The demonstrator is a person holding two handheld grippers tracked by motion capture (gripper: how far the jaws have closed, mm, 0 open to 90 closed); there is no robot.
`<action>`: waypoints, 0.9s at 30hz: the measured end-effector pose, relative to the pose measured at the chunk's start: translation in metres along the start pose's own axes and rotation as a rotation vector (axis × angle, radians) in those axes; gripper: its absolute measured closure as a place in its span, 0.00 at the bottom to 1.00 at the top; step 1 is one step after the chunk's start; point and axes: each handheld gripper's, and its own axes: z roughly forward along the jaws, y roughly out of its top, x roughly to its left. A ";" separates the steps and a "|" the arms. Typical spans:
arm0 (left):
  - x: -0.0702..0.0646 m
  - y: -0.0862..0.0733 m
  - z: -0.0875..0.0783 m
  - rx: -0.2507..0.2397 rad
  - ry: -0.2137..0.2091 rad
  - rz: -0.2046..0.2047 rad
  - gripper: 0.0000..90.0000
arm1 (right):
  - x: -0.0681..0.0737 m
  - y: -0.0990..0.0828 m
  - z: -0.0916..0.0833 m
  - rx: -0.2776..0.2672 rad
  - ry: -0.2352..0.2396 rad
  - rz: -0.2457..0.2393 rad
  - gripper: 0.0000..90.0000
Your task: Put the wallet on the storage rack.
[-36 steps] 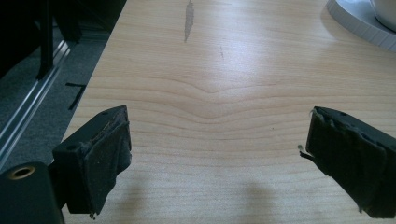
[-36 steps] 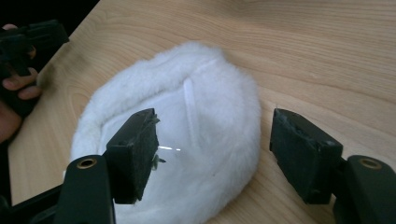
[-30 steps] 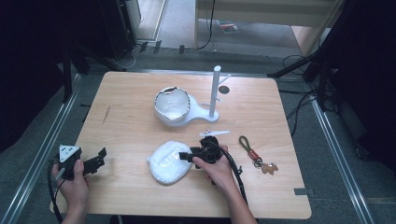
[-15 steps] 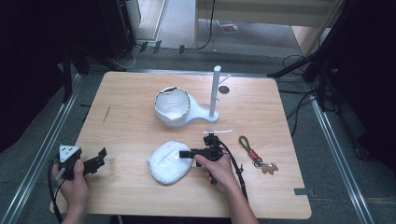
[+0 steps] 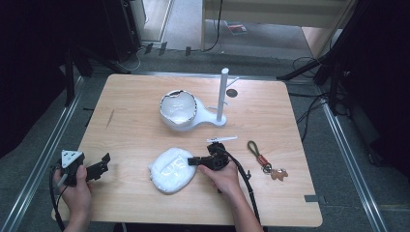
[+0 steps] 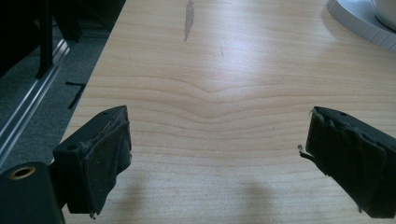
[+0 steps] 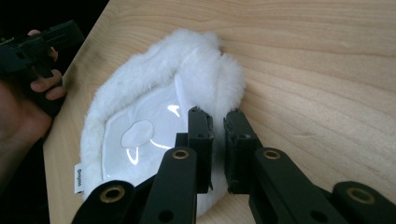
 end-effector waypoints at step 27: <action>-0.001 0.000 0.000 0.000 0.005 0.003 0.08 | 0.042 0.013 -0.060 -0.360 -0.036 -0.069 0.96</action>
